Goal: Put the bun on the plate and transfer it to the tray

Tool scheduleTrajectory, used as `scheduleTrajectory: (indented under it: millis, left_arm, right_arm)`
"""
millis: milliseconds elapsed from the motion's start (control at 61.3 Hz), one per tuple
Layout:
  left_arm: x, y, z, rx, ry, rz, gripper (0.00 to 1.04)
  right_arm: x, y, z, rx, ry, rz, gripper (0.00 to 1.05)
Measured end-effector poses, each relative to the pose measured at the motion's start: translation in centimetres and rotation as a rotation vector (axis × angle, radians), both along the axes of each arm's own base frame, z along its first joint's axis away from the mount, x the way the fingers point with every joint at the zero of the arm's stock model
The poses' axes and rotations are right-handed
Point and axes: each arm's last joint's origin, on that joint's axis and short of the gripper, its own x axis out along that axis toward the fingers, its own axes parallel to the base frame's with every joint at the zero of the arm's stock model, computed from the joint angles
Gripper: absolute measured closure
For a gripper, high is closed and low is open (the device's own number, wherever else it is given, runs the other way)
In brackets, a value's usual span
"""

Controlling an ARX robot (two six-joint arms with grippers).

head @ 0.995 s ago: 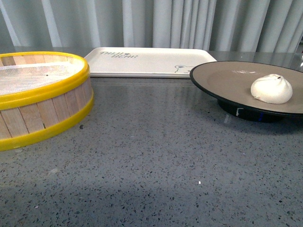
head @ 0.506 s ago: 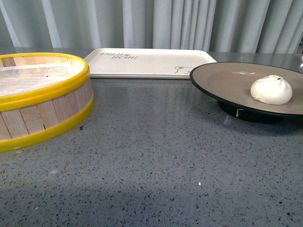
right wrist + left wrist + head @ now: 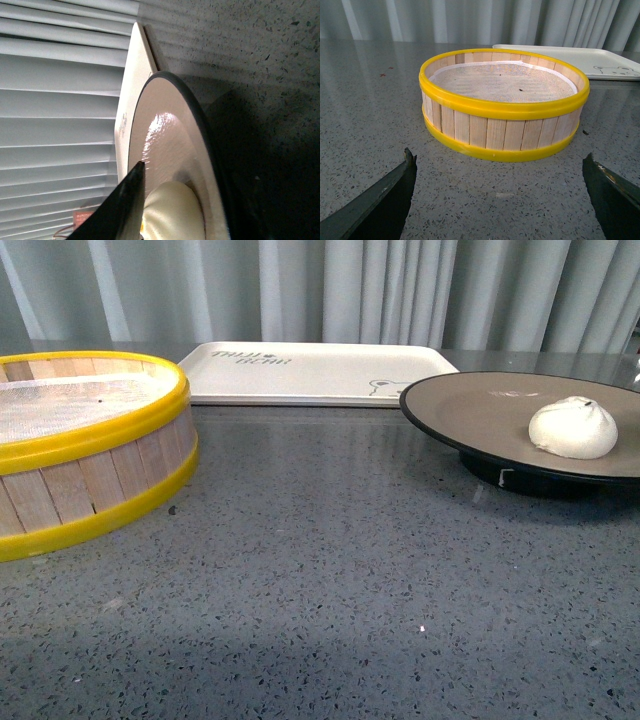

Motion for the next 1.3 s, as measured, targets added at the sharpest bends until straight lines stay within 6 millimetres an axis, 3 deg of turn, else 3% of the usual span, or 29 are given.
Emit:
scheduleTrajectory:
  millis: [212, 424, 538, 685, 815, 1109, 1305]
  left_arm:
    - [0.0, 0.0, 0.0, 0.0, 0.0, 0.0, 0.07]
    - [0.0, 0.0, 0.0, 0.0, 0.0, 0.0, 0.07]
    - [0.0, 0.0, 0.0, 0.0, 0.0, 0.0, 0.07]
    - [0.0, 0.0, 0.0, 0.0, 0.0, 0.0, 0.07]
    - [0.0, 0.0, 0.0, 0.0, 0.0, 0.0, 0.07]
    - [0.0, 0.0, 0.0, 0.0, 0.0, 0.0, 0.07]
    - [0.0, 0.0, 0.0, 0.0, 0.0, 0.0, 0.07]
  right_arm:
    - [-0.1, -0.2, 0.0, -0.011, -0.002, -0.002, 1.02]
    - [-0.3, 0.4, 0.6, -0.04, -0.023, -0.015, 1.02]
    - [-0.3, 0.9, 1.8, -0.05, -0.068, -0.009, 1.02]
    - [1.2, 1.3, 4.3, -0.056, -0.146, -0.002, 1.02]
    - [4.5, 1.1, 6.9, -0.052, -0.184, -0.01, 1.02]
    - [11.0, 1.3, 6.0, -0.027, -0.089, -0.014, 1.02]
    - [14.2, 2.5, 6.9, -0.025, -0.105, 0.031, 1.02]
